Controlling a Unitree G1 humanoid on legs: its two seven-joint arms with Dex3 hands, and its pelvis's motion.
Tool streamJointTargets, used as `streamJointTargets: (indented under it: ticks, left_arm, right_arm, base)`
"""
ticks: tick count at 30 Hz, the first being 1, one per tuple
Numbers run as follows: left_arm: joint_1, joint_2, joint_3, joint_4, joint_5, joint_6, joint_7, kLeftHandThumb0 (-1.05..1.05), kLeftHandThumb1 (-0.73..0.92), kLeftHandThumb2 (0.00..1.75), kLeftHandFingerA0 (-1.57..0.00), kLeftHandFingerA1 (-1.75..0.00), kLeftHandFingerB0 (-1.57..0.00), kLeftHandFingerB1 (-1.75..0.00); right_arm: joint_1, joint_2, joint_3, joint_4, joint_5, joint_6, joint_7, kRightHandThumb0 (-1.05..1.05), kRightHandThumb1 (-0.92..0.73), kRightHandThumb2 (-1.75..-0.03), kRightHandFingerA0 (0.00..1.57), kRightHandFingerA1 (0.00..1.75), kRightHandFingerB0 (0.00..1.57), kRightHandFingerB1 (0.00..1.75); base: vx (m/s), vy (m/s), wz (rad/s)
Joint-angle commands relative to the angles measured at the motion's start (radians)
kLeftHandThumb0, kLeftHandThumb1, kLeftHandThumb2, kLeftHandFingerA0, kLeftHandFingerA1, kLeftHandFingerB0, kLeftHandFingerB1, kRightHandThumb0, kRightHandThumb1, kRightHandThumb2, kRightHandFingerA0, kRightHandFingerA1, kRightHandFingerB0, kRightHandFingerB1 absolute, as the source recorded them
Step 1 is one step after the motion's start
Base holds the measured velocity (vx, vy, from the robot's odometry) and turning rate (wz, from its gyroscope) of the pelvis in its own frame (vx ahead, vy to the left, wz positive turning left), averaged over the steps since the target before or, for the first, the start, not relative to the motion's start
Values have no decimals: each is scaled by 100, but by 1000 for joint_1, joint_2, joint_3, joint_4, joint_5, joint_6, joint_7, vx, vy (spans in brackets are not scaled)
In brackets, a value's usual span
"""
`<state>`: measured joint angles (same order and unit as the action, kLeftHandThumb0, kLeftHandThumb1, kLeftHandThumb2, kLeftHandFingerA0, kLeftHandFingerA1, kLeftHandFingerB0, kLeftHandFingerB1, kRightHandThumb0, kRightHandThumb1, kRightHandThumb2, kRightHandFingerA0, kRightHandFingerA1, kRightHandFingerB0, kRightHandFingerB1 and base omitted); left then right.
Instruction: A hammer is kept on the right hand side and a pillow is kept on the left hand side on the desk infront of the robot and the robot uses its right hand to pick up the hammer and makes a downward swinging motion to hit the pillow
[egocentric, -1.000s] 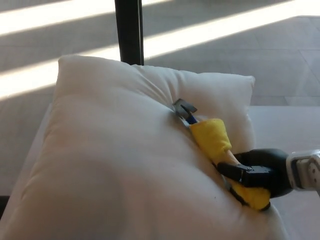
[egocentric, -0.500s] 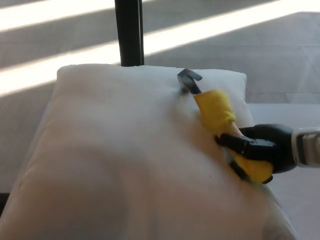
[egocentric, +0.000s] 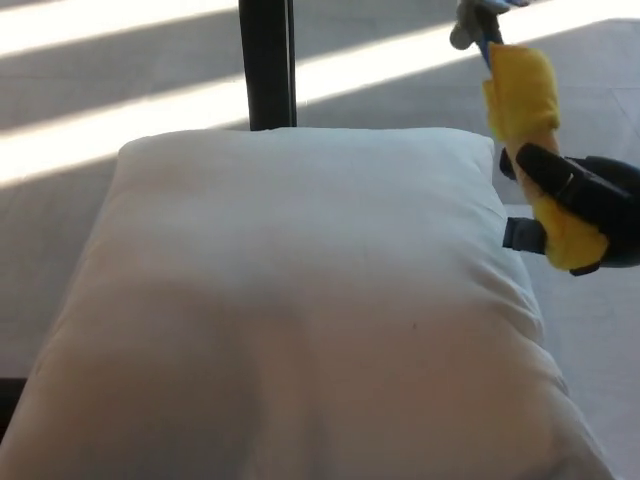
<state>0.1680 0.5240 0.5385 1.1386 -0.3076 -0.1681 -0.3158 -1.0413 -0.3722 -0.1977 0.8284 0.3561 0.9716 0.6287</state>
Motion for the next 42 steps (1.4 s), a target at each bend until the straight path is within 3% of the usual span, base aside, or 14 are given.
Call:
streamJointTargets:
  ticks: [1, 7, 8, 13, 14, 15, 16, 23, 24, 31, 33, 36, 41, 42]
  left_arm:
    - [-1, 22, 7, -2, -6, 5, 1, -74, 89, 67, -74, -57, -80, -49]
    - [-15, 24, 15, 4, -14, 18, 2, -75, 89, 68, -78, -57, -78, -48]
    - [-9, 27, 17, 2, -16, 9, -18, -74, 90, 66, -73, -58, -77, -48]
    - [-14, 33, 25, -1, -19, 20, -1, -75, 90, 67, -74, -54, -79, -48]
    - [-13, 33, 26, -2, -20, 22, -2, -75, 90, 68, -75, -57, -78, -48]
    - [-15, 35, 28, -9, -23, 24, -5, -74, 90, 68, -77, -58, -79, -48]
    - [-17, 36, 29, -9, -23, 23, -5, -75, 90, 68, -78, -59, -80, -48]
    - [-10, 38, 33, 13, -24, 11, -30, -75, 90, 67, -70, -56, -77, -48]
    - [-8, 35, 34, 11, -24, 4, -26, -75, 90, 67, -73, -59, -79, -49]
    - [3, 32, 39, -2, -16, 6, -12, -74, 90, 67, -72, -55, -76, -47]
    - [-3, 31, 45, 15, -20, 4, -11, -75, 90, 67, -72, -56, -77, -48]
    - [1, 32, 43, 12, -16, 5, -17, -73, 91, 67, -71, -55, -75, -47]
    - [11, 25, 55, -3, -29, 7, -29, -74, 90, 67, -70, -57, -75, -49]
    - [5, 26, 54, 0, -26, 13, -12, -74, 90, 67, -73, -55, -76, -48]
  right_arm:
    - [-25, -45, -36, 4, 5, 7, -31, -36, -66, -107, 106, 175, 75, 175]
    - [113, -64, 27, -130, -115, -84, -182, -30, -70, -113, 100, 175, 71, 175]
    - [161, -62, 68, -163, -178, -133, -250, -27, -75, -98, 99, 175, 65, 175]
    - [301, -116, 307, -275, -383, -258, -319, -25, -71, -89, 93, 175, 66, 175]
    - [314, -124, 335, -281, -406, -276, -326, -25, -70, -88, 92, 175, 67, 169]
    - [353, -139, 408, -290, -479, -338, -375, -19, -68, -87, 108, 175, 71, 143]
    - [372, -144, 432, -294, -505, -368, -398, -22, -66, -91, 86, 175, 70, 152]
    - [425, -158, 481, -313, -546, -424, -466, -26, -61, -98, 83, 175, 62, 163]
    - [413, -151, 477, -294, -547, -398, -486, -25, -60, -103, 83, 175, 66, 156]
    - [399, -149, 437, -255, -525, -419, -513, -26, -58, -104, 83, 175, 66, 158]
    - [408, -152, 393, -262, -500, -433, -514, -27, -56, -112, 91, 175, 74, 157]
    - [391, -147, 367, -235, -502, -417, -529, -27, -56, -108, 95, 175, 78, 159]
    - [374, -128, 319, -189, -515, -438, -572, -25, -54, -101, 89, 175, 69, 157]
    - [379, -132, 341, -172, -544, -471, -586, -26, -60, -89, 86, 174, 61, 151]
  base:
    - [0, 0, 0]
    - [0, 0, 0]
    - [0, 0, 0]
    - [0, 0, 0]
    - [0, 0, 0]
    - [0, 0, 0]
    - [0, 0, 0]
    - [0, 0, 0]
    - [0, 0, 0]
    - [0, 0, 0]
    - [0, 0, 0]
    - [0, 0, 0]
    - [0, 0, 0]
    - [0, 0, 0]
